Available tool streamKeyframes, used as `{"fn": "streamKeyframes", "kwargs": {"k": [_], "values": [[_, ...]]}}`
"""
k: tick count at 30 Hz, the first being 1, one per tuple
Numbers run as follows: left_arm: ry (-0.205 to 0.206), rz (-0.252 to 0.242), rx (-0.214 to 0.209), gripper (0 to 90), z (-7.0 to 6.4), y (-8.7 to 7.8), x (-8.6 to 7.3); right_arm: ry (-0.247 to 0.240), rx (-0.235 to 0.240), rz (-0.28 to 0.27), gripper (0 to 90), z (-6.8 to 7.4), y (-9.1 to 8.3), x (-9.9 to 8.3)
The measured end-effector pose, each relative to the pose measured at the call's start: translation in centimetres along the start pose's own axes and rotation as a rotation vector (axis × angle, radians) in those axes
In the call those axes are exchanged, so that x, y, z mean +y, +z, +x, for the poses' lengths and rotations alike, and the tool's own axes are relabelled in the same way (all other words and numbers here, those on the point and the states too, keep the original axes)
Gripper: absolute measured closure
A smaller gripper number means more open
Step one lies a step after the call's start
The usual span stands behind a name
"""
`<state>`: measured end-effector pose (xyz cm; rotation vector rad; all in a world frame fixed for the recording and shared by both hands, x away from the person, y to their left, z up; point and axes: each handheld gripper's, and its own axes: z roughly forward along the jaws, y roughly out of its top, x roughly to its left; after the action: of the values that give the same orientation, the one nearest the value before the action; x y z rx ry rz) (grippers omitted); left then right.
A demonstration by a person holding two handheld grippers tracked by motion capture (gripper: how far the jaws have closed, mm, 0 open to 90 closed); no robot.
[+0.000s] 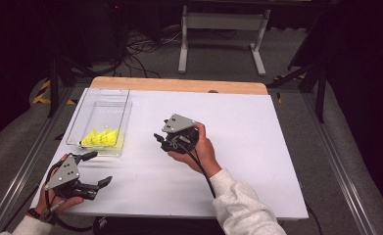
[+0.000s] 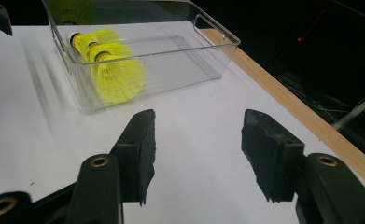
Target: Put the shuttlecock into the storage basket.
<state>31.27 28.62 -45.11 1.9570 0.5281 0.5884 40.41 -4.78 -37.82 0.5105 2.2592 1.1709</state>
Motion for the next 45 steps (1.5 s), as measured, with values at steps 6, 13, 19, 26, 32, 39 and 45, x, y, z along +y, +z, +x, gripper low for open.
{"fn": "streamKeyframes", "kwargs": {"k": [6,13,19,26,32,39,45], "values": [[0.001,0.004,0.0,9.0,0.0,0.1,0.0,-0.003,-0.015,0.007,42.9,0.0,-0.3,-0.6],[-0.005,0.004,0.002,9.0,0.0,0.1,-0.1,-0.006,-0.033,0.004,39.6,-0.2,-0.9,-1.1],[-0.002,0.005,0.0,9.0,0.0,0.1,-0.1,-0.024,-0.053,0.012,36.9,-0.2,-1.2,-1.4],[0.002,0.006,0.002,9.0,0.0,0.0,-0.1,-0.03,-0.062,0.003,31.2,-0.3,-1.8,-1.7],[0.005,0.008,0.001,9.0,0.0,0.0,0.0,-0.028,-0.062,0.012,27.4,-0.4,-2.0,-2.1],[0.007,0.008,0.003,9.0,0.0,0.0,0.0,-0.021,-0.085,0.013,17.2,-0.5,-2.2,-2.6],[0.008,0.006,0.003,9.0,0.0,0.0,0.0,-0.023,-0.097,0.0,12.4,-0.4,-2.4,-2.9]]}}
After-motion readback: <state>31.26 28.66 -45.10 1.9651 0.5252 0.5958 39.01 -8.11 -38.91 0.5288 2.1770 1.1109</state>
